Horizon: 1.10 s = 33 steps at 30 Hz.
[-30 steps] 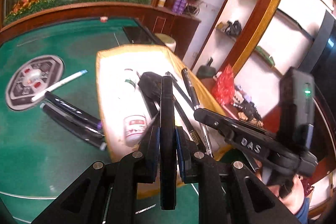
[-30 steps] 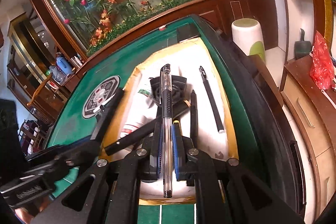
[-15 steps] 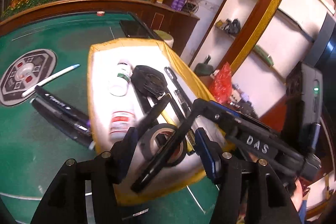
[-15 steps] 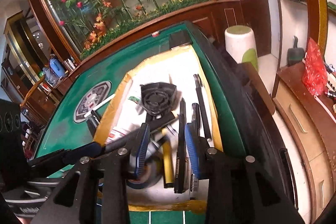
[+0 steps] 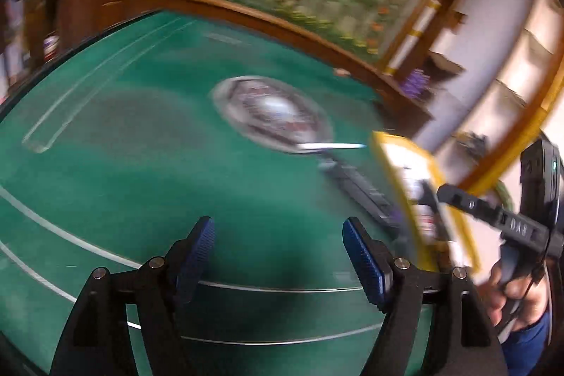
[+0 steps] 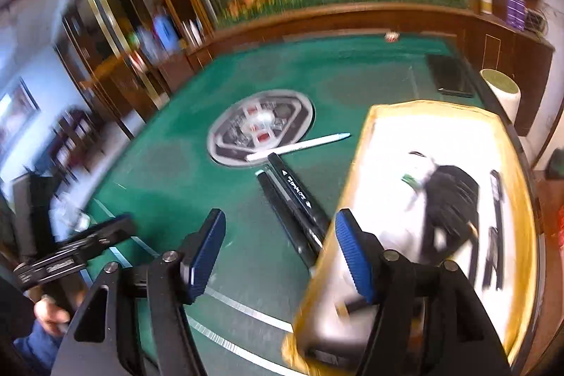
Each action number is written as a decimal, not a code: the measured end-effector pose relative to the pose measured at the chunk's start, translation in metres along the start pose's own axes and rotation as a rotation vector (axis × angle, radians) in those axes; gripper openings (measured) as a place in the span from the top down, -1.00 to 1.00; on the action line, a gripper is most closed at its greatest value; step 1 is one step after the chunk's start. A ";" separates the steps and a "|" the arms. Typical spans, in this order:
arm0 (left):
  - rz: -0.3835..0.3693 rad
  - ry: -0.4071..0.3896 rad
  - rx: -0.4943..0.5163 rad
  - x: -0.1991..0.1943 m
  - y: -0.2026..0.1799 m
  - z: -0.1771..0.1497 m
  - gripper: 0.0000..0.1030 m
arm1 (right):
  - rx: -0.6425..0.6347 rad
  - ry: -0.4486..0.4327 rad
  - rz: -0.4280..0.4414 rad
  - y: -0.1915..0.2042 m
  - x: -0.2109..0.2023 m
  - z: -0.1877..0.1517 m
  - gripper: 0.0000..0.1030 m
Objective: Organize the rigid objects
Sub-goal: 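Open both tools to drop the marker and pen into the tray, then grasp the purple-capped black marker with the right tool while the left tool grasps a black marker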
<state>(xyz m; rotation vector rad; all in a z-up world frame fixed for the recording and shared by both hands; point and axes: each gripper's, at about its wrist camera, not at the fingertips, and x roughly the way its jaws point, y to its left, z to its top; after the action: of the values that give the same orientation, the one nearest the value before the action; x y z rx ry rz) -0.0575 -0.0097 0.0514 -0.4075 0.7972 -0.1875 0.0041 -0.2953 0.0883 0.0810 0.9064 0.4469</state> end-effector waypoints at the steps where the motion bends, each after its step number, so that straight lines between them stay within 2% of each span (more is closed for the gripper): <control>1: 0.022 -0.004 -0.010 0.003 0.010 -0.001 -0.52 | -0.011 0.029 -0.013 0.003 0.014 0.008 -0.24; 3: 0.051 0.010 -0.027 0.009 0.022 -0.005 -0.52 | -0.015 0.103 -0.067 0.004 0.049 0.025 -0.24; 5: -0.015 0.016 -0.039 0.008 0.025 -0.004 -0.52 | -0.007 0.158 -0.105 -0.001 0.075 0.035 -0.24; 6: -0.009 -0.005 -0.025 0.005 0.023 -0.005 -0.52 | 0.007 0.194 -0.123 -0.007 0.090 0.037 -0.23; 8: -0.007 -0.035 -0.006 0.000 0.023 -0.007 -0.52 | 0.004 0.195 -0.165 -0.007 0.098 0.042 -0.23; 12: -0.040 -0.003 0.005 0.004 0.022 -0.010 -0.52 | -0.016 0.236 -0.203 -0.003 0.109 0.045 -0.19; 14: -0.047 0.006 -0.004 0.001 0.025 -0.011 -0.52 | -0.034 0.285 -0.194 0.001 0.116 0.038 0.35; 18: -0.066 0.000 -0.035 -0.002 0.032 -0.011 -0.52 | -0.085 0.291 -0.201 0.020 0.113 0.024 0.49; 20: -0.074 0.010 -0.046 -0.001 0.032 -0.011 -0.52 | -0.091 0.301 -0.164 0.033 0.110 0.014 0.54; 25: -0.061 0.027 -0.047 0.002 0.029 -0.013 -0.52 | -0.103 0.302 -0.003 0.078 0.098 -0.022 0.55; 26: -0.059 0.030 -0.043 0.002 0.028 -0.014 -0.52 | -0.108 0.288 0.024 0.087 0.093 -0.030 0.68; 28: -0.051 0.040 -0.021 0.003 0.025 -0.016 -0.52 | -0.091 0.257 0.066 0.093 0.086 -0.037 0.70; 33: 0.048 0.090 0.058 0.014 0.009 -0.021 -0.52 | -0.089 0.185 0.054 0.088 0.082 -0.045 0.70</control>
<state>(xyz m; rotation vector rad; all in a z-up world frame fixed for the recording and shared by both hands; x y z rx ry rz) -0.0634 -0.0116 0.0253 -0.3265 0.8877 -0.1844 -0.0176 -0.1876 0.0219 -0.0179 1.0658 0.5511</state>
